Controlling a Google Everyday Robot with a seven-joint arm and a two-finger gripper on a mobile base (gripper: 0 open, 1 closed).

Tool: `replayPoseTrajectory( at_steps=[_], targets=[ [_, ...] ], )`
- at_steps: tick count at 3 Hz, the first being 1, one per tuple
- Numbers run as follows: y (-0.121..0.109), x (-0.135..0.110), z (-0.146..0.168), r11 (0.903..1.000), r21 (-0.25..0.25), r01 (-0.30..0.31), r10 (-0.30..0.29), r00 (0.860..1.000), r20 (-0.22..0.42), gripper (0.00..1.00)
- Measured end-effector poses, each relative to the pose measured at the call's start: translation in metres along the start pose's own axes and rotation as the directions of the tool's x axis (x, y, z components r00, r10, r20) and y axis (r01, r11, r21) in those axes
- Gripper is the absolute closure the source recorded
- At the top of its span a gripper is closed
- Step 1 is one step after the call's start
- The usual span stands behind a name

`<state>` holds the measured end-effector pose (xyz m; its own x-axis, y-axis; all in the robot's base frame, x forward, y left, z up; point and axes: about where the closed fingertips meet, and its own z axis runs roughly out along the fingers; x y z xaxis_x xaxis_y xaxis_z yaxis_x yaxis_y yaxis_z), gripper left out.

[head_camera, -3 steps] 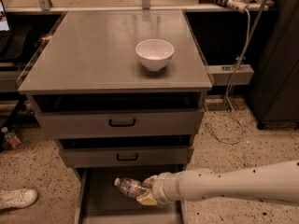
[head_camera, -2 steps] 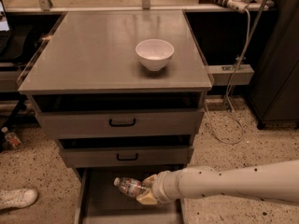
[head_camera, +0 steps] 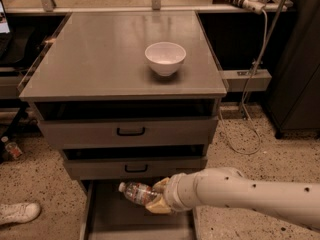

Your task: Pick water bottle from bottom drawer and place on counter

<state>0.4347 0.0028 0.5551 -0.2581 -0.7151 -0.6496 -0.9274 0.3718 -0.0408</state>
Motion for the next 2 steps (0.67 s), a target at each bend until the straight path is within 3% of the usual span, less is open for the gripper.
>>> replayPoseTrajectory(
  at_steps=[2],
  targets=[
    [0.008,-0.071,-0.069,0.9915,0.041,0.123,-0.125,0.991,0.040,1.00]
  ],
)
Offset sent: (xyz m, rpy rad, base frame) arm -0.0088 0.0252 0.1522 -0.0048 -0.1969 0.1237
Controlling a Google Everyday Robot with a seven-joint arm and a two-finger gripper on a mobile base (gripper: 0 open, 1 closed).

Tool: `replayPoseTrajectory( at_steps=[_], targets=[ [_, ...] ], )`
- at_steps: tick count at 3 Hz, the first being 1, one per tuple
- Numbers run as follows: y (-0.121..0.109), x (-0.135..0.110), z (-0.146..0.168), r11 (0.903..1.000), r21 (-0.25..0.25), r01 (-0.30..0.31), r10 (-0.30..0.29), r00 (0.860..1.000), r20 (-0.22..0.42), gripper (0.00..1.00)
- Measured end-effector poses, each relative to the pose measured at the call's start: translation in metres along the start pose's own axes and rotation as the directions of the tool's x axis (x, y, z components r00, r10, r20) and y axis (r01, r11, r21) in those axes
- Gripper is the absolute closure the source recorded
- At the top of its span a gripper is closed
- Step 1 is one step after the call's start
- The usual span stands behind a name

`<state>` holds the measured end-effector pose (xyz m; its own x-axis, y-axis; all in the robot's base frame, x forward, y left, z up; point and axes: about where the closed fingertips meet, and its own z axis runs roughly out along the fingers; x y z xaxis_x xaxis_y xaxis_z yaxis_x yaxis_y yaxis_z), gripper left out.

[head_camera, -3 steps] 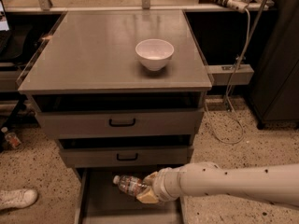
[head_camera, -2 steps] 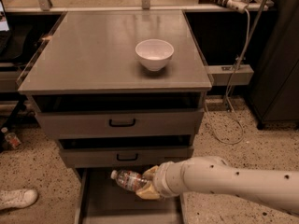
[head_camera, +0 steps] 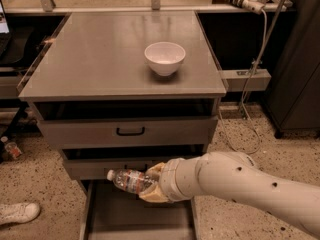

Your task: Pick water bottle from bottom drawer and place on counter

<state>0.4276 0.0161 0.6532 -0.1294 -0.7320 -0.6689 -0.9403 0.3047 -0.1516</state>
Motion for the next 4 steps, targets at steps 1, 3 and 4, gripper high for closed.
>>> replayPoseTrajectory(
  at_steps=[1,3,4],
  targets=[
    [0.001,-0.002,-0.001,1.0000,0.000,0.007,-0.007,1.000,0.001,1.00],
    [-0.006,-0.053,-0.039,0.9957,0.056,0.074,-0.074,0.997,0.008,1.00],
    [-0.007,-0.103,-0.062,0.9855,0.079,0.151,-0.152,0.988,0.016,1.00]
  ],
)
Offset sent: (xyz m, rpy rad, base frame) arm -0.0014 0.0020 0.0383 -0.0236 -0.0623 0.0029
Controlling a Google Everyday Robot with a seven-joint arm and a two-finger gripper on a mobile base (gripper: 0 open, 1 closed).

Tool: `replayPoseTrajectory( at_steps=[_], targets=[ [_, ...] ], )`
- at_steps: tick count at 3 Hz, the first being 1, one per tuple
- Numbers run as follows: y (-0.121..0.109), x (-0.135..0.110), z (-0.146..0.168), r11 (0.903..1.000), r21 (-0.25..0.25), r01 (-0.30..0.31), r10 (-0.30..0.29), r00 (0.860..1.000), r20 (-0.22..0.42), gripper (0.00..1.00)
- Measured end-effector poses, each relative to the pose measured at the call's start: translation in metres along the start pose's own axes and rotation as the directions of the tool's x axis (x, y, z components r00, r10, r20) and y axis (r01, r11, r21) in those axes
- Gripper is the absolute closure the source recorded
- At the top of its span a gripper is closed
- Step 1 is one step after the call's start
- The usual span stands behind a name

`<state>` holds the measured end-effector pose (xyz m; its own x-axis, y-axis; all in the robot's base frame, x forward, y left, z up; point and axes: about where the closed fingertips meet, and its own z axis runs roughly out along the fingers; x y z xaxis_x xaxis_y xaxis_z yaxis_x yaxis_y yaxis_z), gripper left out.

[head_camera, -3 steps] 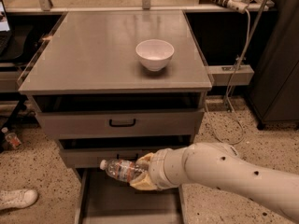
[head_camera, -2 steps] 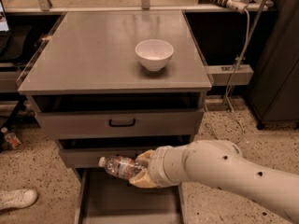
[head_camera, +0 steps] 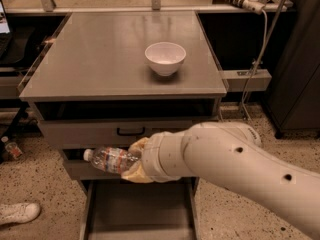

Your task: Pick water bottle from bottom drawer and place on counter

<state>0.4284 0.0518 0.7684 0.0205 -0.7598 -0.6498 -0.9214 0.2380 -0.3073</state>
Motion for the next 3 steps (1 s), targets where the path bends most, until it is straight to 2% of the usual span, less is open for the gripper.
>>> replayPoseTrajectory(
  at_steps=[1,2,3],
  targets=[
    [-0.009,-0.050,-0.014,0.9957,0.021,0.090,-0.091,0.995,0.029,1.00],
    [-0.011,-0.054,-0.016,0.9951,0.026,0.096,-0.097,0.995,0.032,1.00],
    [-0.024,-0.073,-0.017,0.9921,0.037,0.120,-0.122,0.991,0.053,1.00]
  ],
)
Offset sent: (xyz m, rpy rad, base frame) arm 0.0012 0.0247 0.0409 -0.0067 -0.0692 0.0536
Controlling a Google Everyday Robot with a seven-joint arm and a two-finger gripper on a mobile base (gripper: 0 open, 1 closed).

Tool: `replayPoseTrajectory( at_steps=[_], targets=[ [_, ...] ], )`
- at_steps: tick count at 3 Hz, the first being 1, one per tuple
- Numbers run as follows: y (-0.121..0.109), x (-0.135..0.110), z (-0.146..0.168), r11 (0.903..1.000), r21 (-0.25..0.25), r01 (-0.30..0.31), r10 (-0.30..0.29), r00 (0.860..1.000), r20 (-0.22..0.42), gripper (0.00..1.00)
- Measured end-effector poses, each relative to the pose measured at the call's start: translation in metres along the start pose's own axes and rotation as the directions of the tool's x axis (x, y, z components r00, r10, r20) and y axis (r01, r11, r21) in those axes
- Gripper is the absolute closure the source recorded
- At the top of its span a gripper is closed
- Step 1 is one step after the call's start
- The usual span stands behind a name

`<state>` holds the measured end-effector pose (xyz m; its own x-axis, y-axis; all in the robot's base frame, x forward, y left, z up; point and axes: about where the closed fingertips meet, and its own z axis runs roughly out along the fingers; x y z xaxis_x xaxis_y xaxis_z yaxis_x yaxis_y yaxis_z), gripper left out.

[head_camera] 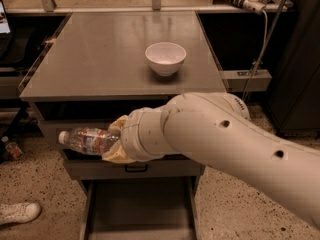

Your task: Pick water bottle from bottom drawer and place on counter

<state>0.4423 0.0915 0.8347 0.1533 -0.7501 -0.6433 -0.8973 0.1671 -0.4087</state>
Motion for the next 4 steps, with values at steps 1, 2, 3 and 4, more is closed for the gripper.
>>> replayPoseTrajectory(
  at_steps=[1,2,3,4],
  targets=[
    [-0.033,-0.023,0.006,0.9999,-0.010,0.010,-0.010,1.000,0.021,1.00],
    [-0.092,-0.067,0.057,0.9956,-0.087,0.037,-0.037,0.999,0.001,1.00],
    [-0.086,-0.087,0.064,0.9924,-0.103,0.068,-0.066,0.998,0.020,1.00],
    [-0.099,-0.085,0.066,0.9942,-0.096,0.048,-0.046,0.999,0.030,1.00]
  ],
)
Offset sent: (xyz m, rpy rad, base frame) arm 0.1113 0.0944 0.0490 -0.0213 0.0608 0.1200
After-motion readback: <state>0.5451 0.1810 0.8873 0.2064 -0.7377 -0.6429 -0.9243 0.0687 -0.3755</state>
